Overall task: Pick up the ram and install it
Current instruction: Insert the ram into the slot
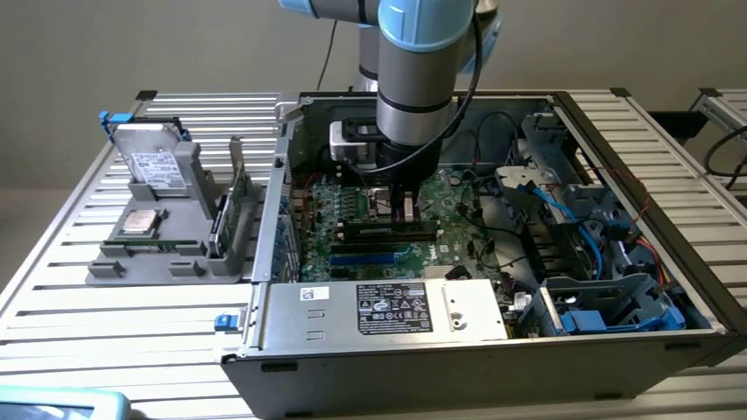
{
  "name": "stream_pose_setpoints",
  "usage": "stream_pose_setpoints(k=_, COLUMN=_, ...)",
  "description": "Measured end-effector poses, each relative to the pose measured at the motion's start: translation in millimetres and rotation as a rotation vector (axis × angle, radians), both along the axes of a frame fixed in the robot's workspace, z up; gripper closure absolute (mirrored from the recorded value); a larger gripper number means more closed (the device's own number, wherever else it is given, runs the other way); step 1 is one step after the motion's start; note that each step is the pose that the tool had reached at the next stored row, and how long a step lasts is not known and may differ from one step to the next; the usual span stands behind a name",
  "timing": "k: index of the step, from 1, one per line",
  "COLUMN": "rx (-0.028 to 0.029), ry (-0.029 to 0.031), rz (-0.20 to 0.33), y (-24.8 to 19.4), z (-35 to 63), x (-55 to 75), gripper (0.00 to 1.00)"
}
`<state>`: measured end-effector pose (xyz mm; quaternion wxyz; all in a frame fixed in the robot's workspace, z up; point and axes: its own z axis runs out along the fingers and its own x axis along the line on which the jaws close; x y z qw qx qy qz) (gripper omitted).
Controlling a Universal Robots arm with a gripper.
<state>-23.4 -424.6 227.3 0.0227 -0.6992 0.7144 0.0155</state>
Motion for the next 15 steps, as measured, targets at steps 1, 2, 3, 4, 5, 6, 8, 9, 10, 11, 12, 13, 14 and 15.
stream_pose_setpoints(k=1, rx=0.0, ry=0.0, rz=-0.002, y=0.0, z=-0.1, x=0.0, gripper=0.86)
stream_pose_setpoints(k=2, rx=0.0, ry=0.0, rz=-0.005, y=0.0, z=-0.3, x=0.0, gripper=0.86)
stream_pose_setpoints(k=3, rx=0.0, ry=0.0, rz=-0.009, y=0.0, z=-0.5, x=0.0, gripper=0.86)
stream_pose_setpoints(k=4, rx=-0.0001, ry=0.0, rz=-0.011, y=0.0, z=-0.7, x=0.0, gripper=0.86)
stream_pose_setpoints(k=5, rx=0.0, ry=-0.0001, rz=-0.013, y=0.0, z=-1.1, x=0.0, gripper=0.86)
stream_pose_setpoints(k=6, rx=0.0, ry=0.0, rz=-0.016, y=0.0, z=-1.4, x=-0.1, gripper=0.86)
stream_pose_setpoints(k=8, rx=-0.0001, ry=0.0, rz=-0.018, y=0.0, z=-1.4, x=-0.1, gripper=0.86)
stream_pose_setpoints(k=9, rx=-0.0001, ry=0.0, rz=-0.018, y=0.0, z=-1.4, x=0.0, gripper=0.86)
stream_pose_setpoints(k=10, rx=-0.0002, ry=0.0, rz=-0.018, y=0.0, z=-1.4, x=-0.1, gripper=0.86)
stream_pose_setpoints(k=11, rx=-0.0001, ry=0.0, rz=-0.018, y=0.0, z=-1.5, x=0.0, gripper=0.86)
stream_pose_setpoints(k=12, rx=-0.0001, ry=0.0, rz=-0.018, y=0.0, z=-1.5, x=0.0, gripper=0.86)
stream_pose_setpoints(k=13, rx=0.0, ry=0.0, rz=-0.019, y=0.0, z=-1.5, x=0.0, gripper=0.86)
stream_pose_setpoints(k=14, rx=0.0, ry=0.0006, rz=-0.019, y=0.0, z=-1.5, x=0.0, gripper=0.86)
stream_pose_setpoints(k=15, rx=-0.0001, ry=0.0019, rz=-0.019, y=0.0, z=-1.5, x=0.1, gripper=0.86)
